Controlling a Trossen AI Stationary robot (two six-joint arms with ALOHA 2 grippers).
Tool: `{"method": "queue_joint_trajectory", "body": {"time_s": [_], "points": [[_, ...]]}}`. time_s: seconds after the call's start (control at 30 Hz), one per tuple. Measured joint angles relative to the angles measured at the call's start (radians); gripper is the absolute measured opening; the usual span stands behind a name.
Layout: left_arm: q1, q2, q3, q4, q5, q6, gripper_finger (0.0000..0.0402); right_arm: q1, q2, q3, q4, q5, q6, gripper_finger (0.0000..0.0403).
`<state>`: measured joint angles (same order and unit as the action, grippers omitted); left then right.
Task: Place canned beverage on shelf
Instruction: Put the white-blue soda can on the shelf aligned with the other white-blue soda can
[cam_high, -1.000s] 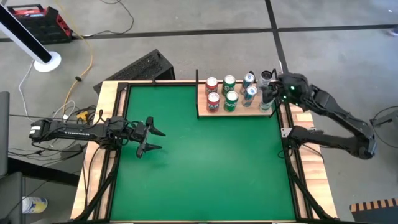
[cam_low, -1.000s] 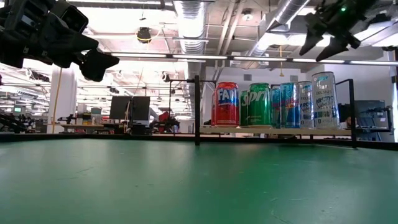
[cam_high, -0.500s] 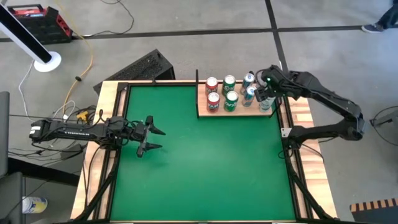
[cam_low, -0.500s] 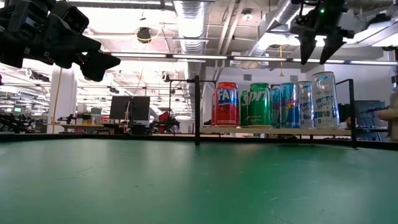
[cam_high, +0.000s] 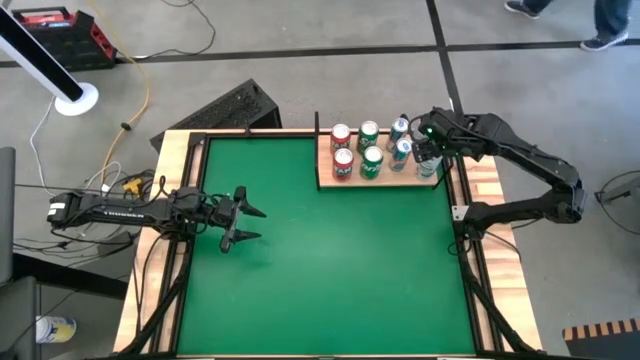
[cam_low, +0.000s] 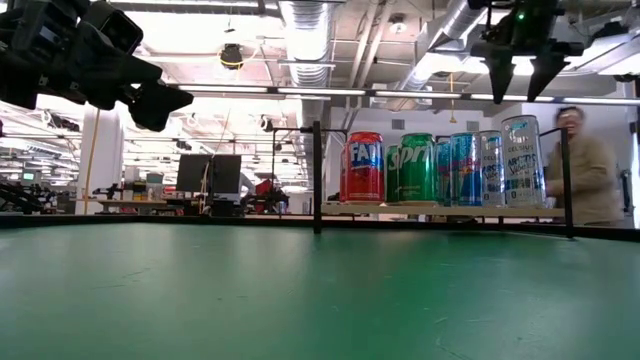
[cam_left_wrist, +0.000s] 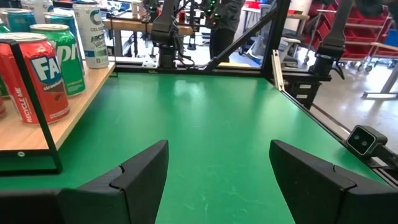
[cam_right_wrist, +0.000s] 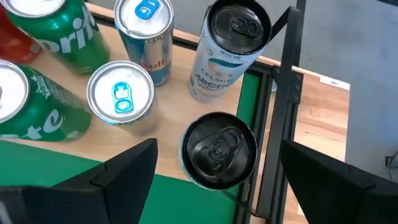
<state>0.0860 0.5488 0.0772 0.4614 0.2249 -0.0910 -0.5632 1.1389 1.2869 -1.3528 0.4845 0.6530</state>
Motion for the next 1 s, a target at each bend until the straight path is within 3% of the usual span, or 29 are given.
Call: {"method": "queue_joint_trajectory", "body": {"time_s": [0.8, 1.0], "points": [[0.0, 0.0, 0.0, -0.039, 0.088, 0.008, 0.0263, 0.039, 0.046, -0.001, -0.032, 0.042, 0.175, 0.0356], [0.0, 0.0, 0.0, -0.045, 0.089, 0.008, 0.0263, 0.077, 0.054, -0.001, -0.061, 0.117, 0.244, 0.0356]]}}
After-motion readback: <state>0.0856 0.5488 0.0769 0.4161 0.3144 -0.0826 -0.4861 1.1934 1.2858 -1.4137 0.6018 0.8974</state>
